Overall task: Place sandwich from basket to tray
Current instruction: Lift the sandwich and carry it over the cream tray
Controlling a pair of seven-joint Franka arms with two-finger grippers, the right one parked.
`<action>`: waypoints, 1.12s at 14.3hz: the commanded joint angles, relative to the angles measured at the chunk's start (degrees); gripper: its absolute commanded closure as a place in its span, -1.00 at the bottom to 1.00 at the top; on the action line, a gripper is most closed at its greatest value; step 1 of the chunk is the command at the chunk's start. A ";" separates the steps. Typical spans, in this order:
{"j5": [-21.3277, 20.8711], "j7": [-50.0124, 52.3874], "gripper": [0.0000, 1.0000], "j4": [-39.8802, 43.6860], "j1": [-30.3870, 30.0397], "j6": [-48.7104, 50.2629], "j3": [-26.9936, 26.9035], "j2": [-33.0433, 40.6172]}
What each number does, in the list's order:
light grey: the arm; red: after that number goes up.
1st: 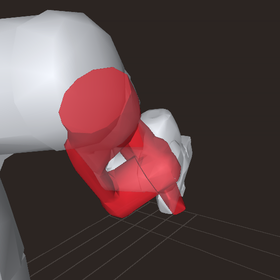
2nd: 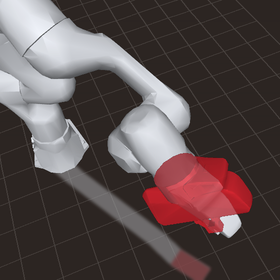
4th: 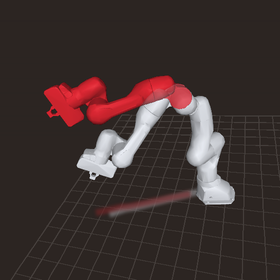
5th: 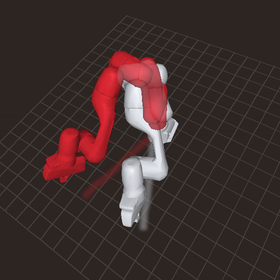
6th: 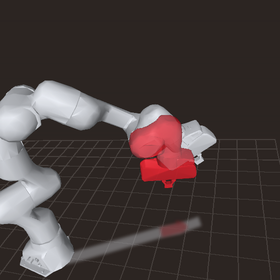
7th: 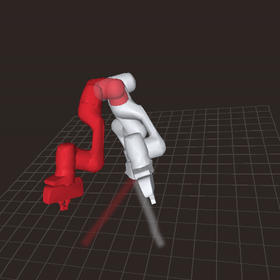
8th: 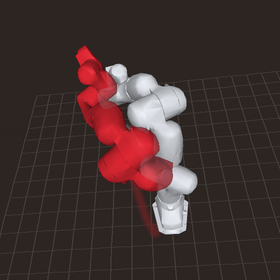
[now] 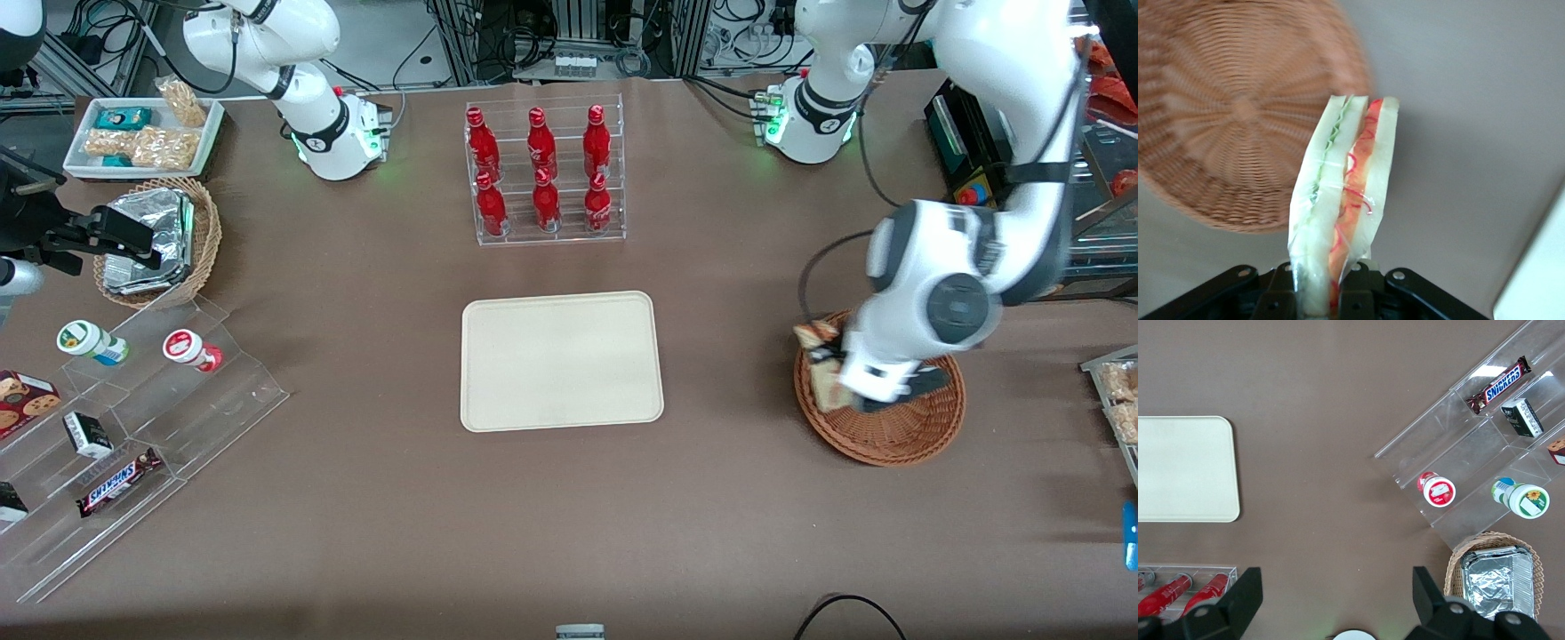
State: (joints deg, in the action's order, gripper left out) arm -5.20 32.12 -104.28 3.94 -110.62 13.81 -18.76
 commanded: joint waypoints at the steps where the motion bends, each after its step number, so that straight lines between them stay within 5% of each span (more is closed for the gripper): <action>1: -2.00 3.01 0.76 6.53 1.41 0.59 6.29 -5.48; 11: -2.71 24.47 0.85 23.94 24.70 -9.70 6.14 -22.18; 16: -10.09 34.41 0.85 29.48 29.72 -9.79 5.17 -28.51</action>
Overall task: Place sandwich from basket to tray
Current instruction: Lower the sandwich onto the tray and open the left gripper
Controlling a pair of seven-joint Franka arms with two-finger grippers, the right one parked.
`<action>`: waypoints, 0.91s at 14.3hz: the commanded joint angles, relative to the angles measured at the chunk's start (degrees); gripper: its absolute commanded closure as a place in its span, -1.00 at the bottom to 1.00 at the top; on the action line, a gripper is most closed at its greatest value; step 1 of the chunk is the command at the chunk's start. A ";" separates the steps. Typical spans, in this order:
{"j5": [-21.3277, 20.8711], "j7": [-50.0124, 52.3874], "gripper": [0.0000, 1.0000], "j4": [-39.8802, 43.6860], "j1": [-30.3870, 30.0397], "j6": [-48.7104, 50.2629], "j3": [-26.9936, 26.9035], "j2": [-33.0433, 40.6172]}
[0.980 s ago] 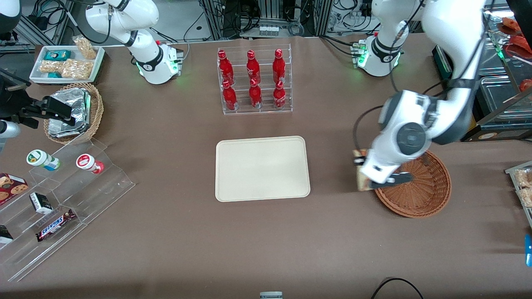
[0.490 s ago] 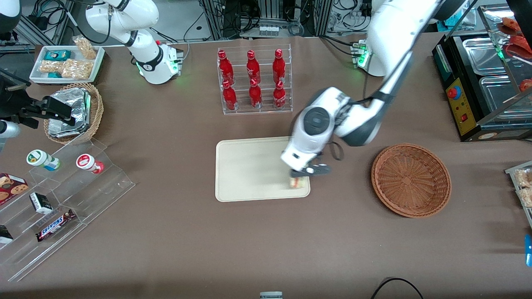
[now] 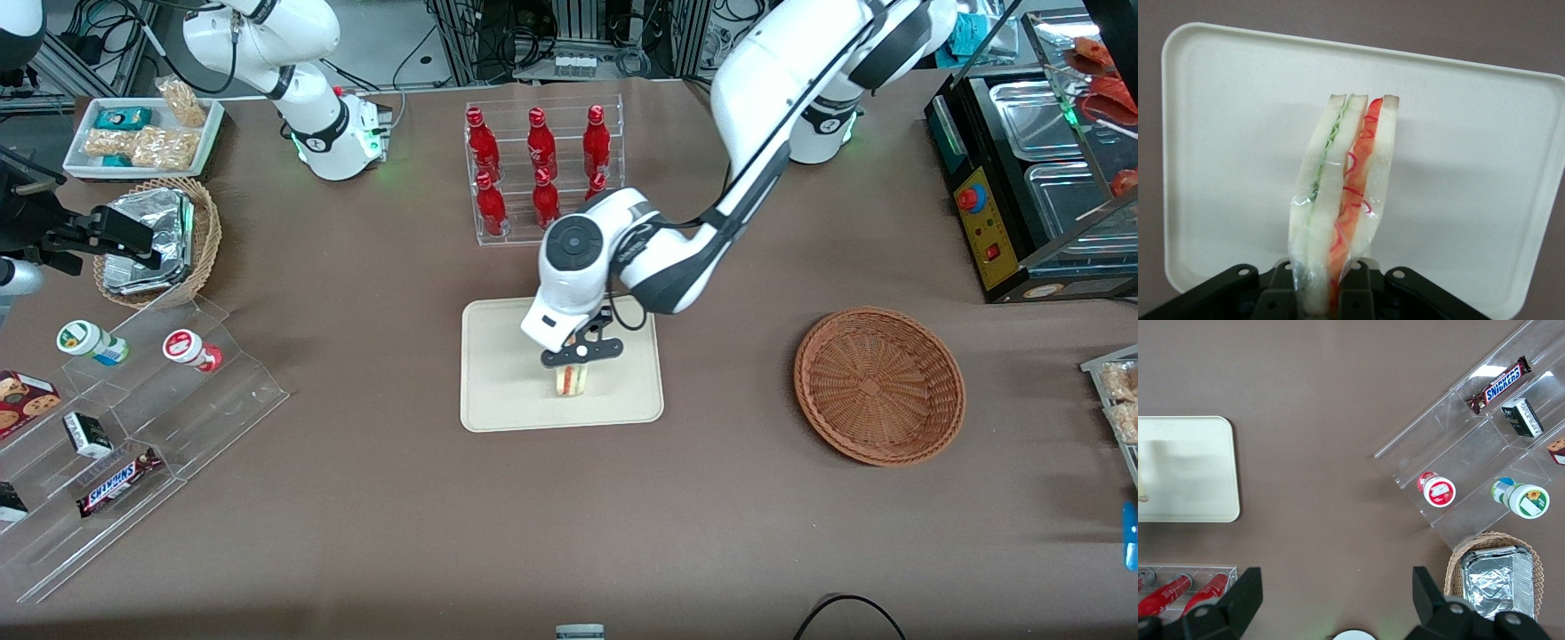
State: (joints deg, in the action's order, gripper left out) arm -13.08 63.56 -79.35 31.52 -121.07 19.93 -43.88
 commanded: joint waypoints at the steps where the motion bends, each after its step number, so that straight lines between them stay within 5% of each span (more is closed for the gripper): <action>1: -2.13 3.06 0.85 4.90 2.32 0.66 -0.86 -4.02; 6: -2.04 2.89 0.76 4.91 3.37 0.22 -0.77 -6.13; 7: -1.95 3.15 0.39 4.73 3.37 0.22 -0.68 -6.22; 8: -1.78 2.98 -0.70 4.73 3.37 0.22 -0.68 -6.13; 9: -1.60 3.32 -1.00 4.82 3.37 0.22 -0.60 -5.87; 13: -1.69 3.15 -1.00 4.73 3.55 1.27 -0.68 -3.69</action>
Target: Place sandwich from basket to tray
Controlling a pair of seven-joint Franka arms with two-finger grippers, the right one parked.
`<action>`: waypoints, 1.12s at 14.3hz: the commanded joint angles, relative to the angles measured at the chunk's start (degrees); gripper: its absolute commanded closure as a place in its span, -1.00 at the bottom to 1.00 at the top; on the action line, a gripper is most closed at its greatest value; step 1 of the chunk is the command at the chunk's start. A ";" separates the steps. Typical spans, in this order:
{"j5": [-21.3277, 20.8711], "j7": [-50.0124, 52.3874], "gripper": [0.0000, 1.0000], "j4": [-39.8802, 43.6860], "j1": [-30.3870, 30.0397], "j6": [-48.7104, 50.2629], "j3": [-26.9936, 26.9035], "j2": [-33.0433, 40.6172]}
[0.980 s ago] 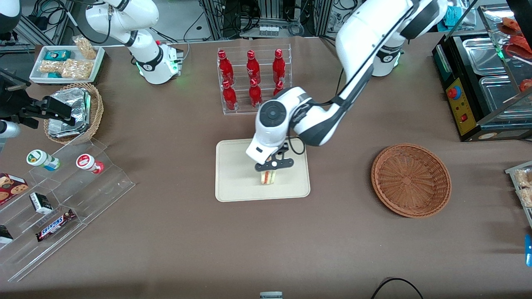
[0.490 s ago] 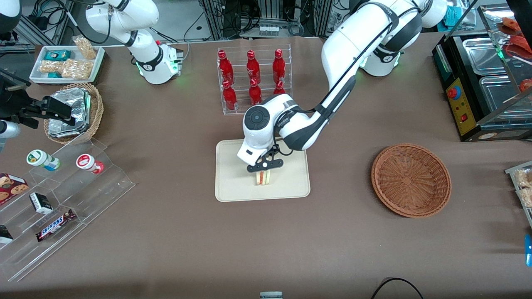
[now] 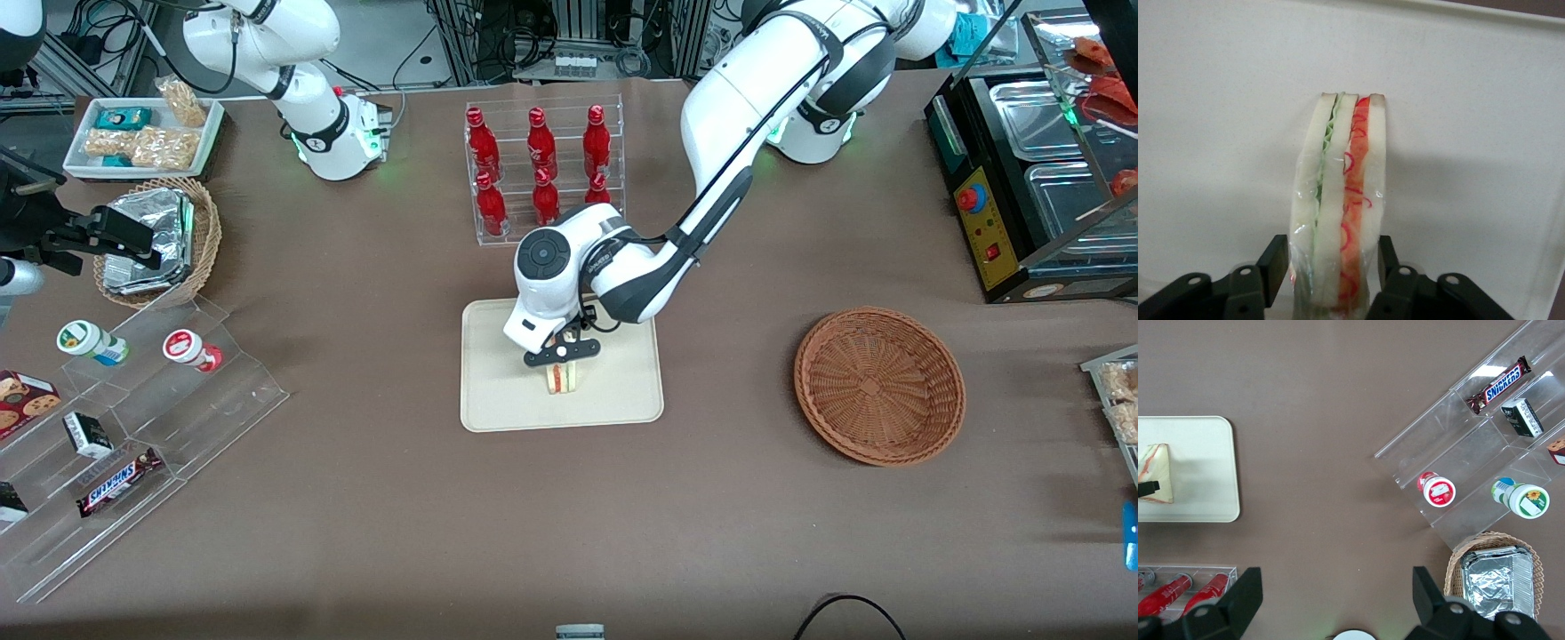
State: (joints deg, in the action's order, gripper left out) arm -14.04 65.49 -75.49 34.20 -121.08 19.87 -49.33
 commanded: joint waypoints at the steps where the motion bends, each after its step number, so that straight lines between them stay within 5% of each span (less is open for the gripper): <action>1: -0.90 1.22 -1.00 0.52 0.61 2.33 -0.89 3.52; 5: 0.41 1.73 -1.00 -1.84 0.17 13.39 -2.55 9.68; 7: 6.54 0.97 -1.00 -5.44 0.17 16.23 -8.32 14.15; 12: 16.84 -20.71 -1.00 -18.27 0.17 16.58 -21.52 26.10; 16: 17.91 -36.36 -1.00 -22.78 0.17 22.18 -30.14 33.94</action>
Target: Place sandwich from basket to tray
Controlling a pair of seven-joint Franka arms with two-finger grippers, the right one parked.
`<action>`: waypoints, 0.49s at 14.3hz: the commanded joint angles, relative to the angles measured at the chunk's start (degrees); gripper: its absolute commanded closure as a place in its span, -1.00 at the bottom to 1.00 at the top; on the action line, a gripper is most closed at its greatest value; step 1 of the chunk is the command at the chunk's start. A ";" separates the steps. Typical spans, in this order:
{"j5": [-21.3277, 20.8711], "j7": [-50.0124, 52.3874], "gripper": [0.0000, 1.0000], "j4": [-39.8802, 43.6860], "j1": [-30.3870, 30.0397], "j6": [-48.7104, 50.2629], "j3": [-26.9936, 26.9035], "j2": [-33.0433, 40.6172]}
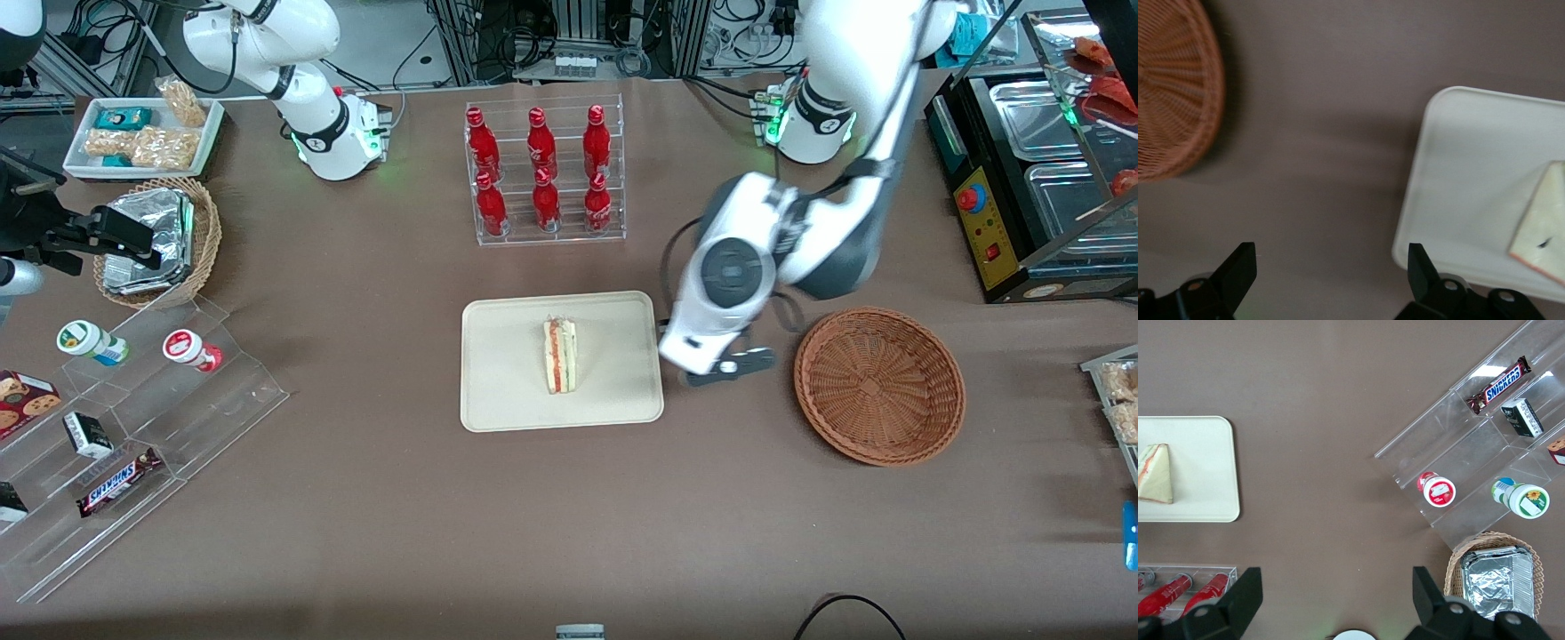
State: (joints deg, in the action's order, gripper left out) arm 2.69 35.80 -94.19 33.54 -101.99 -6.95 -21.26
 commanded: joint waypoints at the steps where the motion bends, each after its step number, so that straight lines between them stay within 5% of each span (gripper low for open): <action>1: 1.18 -10.71 -1.00 -3.82 0.91 5.11 -5.34 7.01; 7: 0.83 -31.19 -1.00 -2.50 0.82 11.89 -13.69 15.44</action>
State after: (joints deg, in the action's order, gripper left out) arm 2.89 10.92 -95.82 33.60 -91.84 -18.30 -9.61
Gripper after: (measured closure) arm 0.000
